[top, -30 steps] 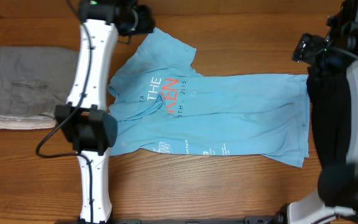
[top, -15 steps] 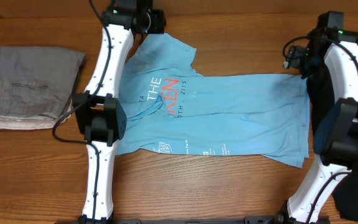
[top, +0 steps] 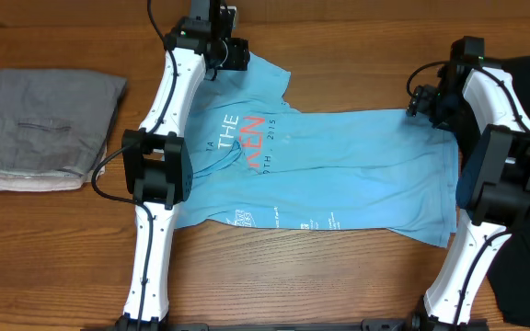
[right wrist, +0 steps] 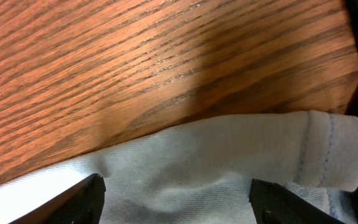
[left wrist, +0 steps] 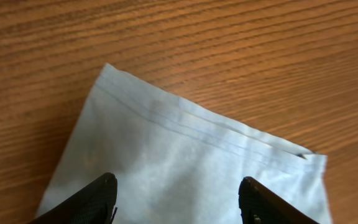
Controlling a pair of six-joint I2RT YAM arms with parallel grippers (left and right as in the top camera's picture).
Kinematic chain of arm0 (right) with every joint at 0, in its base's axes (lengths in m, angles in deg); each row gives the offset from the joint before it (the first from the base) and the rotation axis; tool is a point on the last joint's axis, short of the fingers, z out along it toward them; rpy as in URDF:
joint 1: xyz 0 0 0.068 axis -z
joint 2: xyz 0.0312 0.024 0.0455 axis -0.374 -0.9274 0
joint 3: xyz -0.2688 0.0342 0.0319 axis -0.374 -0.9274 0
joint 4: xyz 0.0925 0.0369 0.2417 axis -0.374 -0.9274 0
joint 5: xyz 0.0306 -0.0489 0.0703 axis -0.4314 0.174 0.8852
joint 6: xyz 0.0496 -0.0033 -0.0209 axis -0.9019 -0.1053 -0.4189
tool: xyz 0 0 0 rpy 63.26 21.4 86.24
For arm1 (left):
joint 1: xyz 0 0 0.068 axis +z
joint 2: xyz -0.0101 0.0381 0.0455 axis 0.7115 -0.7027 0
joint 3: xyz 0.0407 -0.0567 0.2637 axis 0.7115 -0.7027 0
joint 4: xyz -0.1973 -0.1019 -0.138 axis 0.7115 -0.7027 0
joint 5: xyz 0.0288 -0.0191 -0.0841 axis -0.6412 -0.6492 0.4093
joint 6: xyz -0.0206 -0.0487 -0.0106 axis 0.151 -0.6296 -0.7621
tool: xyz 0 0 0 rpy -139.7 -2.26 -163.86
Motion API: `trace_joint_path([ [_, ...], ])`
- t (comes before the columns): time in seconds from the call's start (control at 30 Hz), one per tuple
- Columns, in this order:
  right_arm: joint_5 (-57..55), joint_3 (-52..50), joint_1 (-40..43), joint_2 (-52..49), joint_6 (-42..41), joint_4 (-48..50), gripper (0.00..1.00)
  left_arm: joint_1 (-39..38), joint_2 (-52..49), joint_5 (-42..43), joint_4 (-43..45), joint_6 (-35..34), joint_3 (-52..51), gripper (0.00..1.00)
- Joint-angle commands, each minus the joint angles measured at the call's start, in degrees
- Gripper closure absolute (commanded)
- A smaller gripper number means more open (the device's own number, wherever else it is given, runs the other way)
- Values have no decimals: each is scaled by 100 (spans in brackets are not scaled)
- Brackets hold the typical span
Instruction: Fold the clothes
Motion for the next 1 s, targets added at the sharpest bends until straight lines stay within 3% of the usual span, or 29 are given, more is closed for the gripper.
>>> trace_joint_path([
  [0.0,7,28,4,-63,-4,11,21,15,-238,-442,120,223,103,35],
  [0.13,7,24,4,-63,-4,13,21,15,-339,-763,247,387,98,39],
  [0.4,9,24,4,-63,-4,11,21,13,-516,-1513,643,824,74,38],
  [0.97,9,22,4,-63,-4,37,20,9,-901,-1314,387,1034,68,54],
])
